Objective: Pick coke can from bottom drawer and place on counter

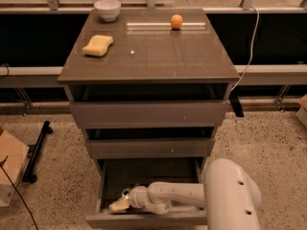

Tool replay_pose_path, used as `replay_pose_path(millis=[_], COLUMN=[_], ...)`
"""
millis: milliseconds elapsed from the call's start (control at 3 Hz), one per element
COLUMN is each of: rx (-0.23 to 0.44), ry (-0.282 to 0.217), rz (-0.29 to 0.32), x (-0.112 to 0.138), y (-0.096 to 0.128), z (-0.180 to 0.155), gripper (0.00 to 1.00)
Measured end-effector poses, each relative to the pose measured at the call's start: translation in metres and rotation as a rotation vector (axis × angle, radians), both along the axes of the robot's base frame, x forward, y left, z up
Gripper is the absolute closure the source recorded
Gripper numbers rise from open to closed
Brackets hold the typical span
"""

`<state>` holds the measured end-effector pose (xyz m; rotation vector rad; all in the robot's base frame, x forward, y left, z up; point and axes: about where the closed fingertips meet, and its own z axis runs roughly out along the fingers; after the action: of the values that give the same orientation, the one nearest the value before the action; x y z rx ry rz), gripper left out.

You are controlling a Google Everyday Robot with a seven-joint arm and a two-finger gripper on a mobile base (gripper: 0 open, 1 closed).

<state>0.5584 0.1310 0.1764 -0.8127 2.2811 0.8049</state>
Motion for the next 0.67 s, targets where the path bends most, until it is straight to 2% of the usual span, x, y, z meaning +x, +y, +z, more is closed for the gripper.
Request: replay_pose_path(millis=[333, 667], rx=[-0.058, -0.078], ry=[-0.028, -0.037], rz=[-0.004, -0.005], x=[0.0029, 0.0042], y=[-0.0011, -0.0016], z=[-0.0026, -0.0035], gripper=[0.0, 0.0])
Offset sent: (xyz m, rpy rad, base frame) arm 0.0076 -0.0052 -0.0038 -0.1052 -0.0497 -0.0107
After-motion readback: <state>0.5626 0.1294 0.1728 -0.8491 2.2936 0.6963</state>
